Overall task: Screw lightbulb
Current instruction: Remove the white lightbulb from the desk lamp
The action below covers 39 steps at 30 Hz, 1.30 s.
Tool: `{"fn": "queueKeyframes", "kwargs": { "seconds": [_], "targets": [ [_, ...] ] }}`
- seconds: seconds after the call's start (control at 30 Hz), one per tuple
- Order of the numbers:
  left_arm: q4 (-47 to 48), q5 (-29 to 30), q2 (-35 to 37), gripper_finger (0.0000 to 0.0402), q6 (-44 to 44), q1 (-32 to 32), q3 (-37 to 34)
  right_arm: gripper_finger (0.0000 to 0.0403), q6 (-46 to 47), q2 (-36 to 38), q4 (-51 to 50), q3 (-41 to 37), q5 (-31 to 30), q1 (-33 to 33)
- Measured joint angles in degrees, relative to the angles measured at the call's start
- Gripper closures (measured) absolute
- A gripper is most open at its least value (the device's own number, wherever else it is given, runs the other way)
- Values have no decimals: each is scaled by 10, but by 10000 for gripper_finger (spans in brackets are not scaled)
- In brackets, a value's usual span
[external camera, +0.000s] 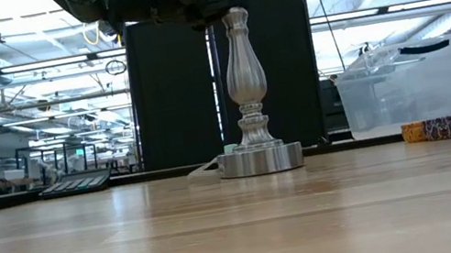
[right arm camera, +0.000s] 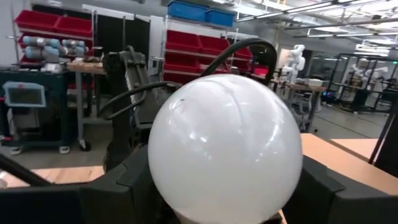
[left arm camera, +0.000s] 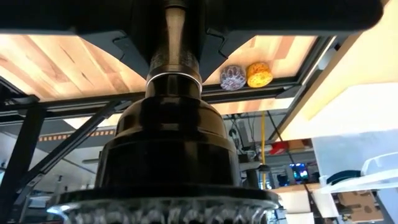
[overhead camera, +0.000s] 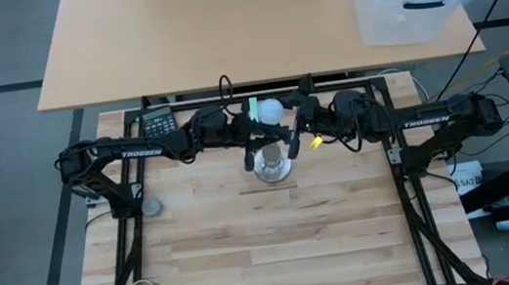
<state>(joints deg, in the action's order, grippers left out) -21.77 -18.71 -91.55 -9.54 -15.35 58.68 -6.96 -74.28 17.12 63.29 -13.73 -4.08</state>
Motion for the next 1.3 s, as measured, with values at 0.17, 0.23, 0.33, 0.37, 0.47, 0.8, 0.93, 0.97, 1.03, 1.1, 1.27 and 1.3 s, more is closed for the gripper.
{"fn": "queueKeyframes", "kwargs": {
  "seconds": [0.17, 0.23, 0.33, 0.37, 0.47, 0.8, 0.93, 0.97, 1.03, 1.1, 1.27, 1.3],
  "targets": [
    [-4, -31, 0, 331, 2, -7, 1, 166, 3, 12, -22, 0, 27, -16],
    [0, -47, 0, 331, 5, -12, 0, 166, -1, 12, -24, 0, 41, -23],
    [0, -72, 0, 331, 7, -20, 0, 166, -13, 12, -24, 0, 87, -41],
    [0, -79, 0, 331, 9, -23, 0, 166, -15, 12, -23, 0, 99, -47],
    [1, -91, 0, 331, 11, -27, 0, 169, -15, 12, -23, 0, 112, -60],
    [4, -97, 0, 331, 13, -27, -1, 186, -34, 7, 4, 0, 103, -66],
    [4, -96, 0, 331, 15, -28, -1, 214, -33, 6, 7, 0, 107, -66],
    [4, -96, 0, 331, 15, -27, -1, 221, -33, 6, 7, 0, 107, -65],
    [4, -96, 0, 331, 15, -27, -1, 233, -33, 6, 7, 0, 109, -65],
    [4, -96, 0, 331, 15, -27, -1, 238, -33, 6, 10, 0, 109, -65],
    [4, -92, 0, 331, 15, -27, -1, 239, -33, 6, 10, 0, 109, -65],
    [4, -92, 0, 331, 16, -27, -1, 239, -32, 6, 10, 0, 110, -65]
  ]
}}
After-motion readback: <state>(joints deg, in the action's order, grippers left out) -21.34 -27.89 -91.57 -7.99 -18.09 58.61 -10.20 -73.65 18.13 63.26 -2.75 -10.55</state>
